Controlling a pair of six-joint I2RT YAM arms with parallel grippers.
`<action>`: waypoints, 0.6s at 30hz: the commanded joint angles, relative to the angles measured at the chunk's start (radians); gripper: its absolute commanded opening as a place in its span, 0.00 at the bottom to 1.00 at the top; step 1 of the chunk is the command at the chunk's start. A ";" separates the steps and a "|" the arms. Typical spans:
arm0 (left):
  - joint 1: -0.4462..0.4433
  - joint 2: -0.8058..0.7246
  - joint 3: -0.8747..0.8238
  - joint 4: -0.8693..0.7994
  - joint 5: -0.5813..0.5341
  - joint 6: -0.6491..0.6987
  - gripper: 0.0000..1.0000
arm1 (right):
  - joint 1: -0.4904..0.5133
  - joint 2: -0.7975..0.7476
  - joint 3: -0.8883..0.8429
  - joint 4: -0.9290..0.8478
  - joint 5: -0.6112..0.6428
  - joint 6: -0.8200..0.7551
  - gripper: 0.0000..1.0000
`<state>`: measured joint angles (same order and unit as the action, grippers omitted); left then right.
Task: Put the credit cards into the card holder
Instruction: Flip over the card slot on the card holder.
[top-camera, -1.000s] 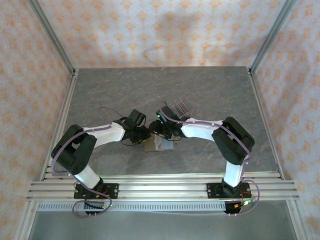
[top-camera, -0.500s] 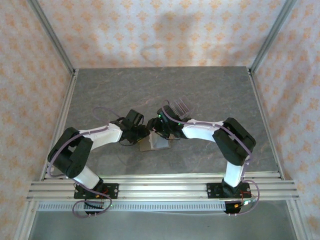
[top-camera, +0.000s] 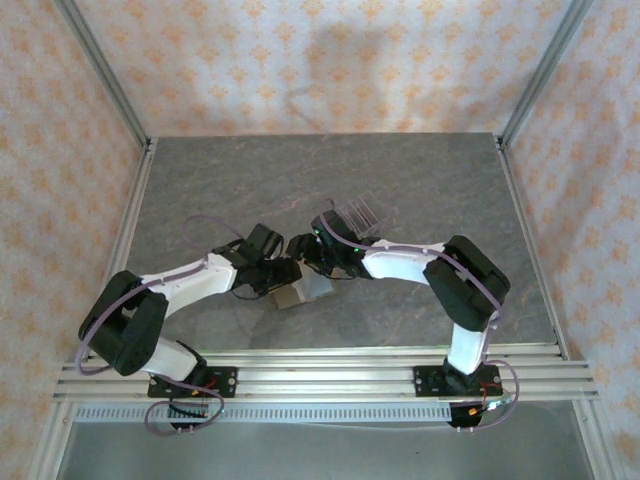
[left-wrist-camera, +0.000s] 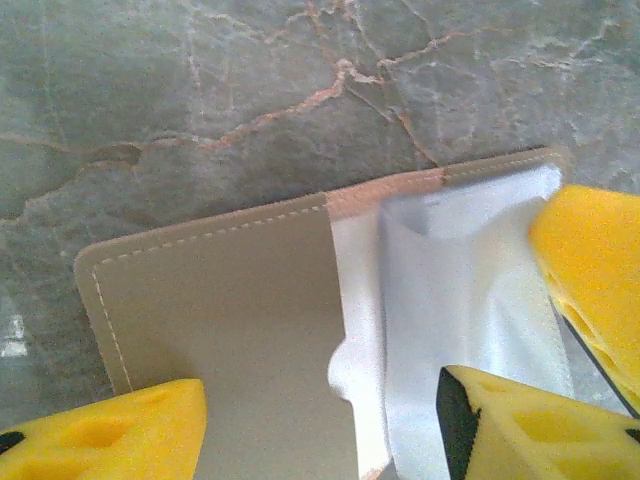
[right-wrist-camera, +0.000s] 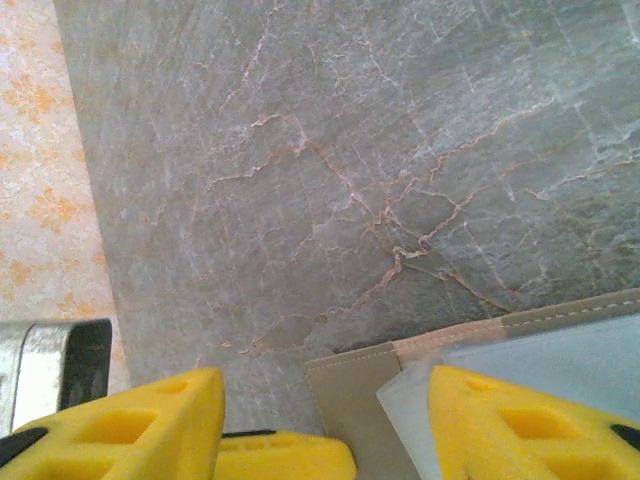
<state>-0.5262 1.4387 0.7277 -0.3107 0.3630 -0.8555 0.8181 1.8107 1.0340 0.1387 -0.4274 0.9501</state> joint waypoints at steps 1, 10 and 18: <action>-0.009 -0.059 -0.009 -0.013 0.040 0.060 0.63 | 0.010 0.013 0.003 0.036 -0.005 0.005 0.56; 0.011 -0.172 -0.081 -0.082 -0.021 0.055 0.34 | 0.010 0.013 0.002 0.044 -0.016 0.006 0.56; 0.026 -0.116 -0.102 -0.051 -0.028 0.060 0.09 | 0.019 0.010 0.000 0.053 -0.030 0.009 0.56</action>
<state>-0.5079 1.2964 0.6315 -0.3607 0.3550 -0.8085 0.8238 1.8114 1.0340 0.1661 -0.4461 0.9504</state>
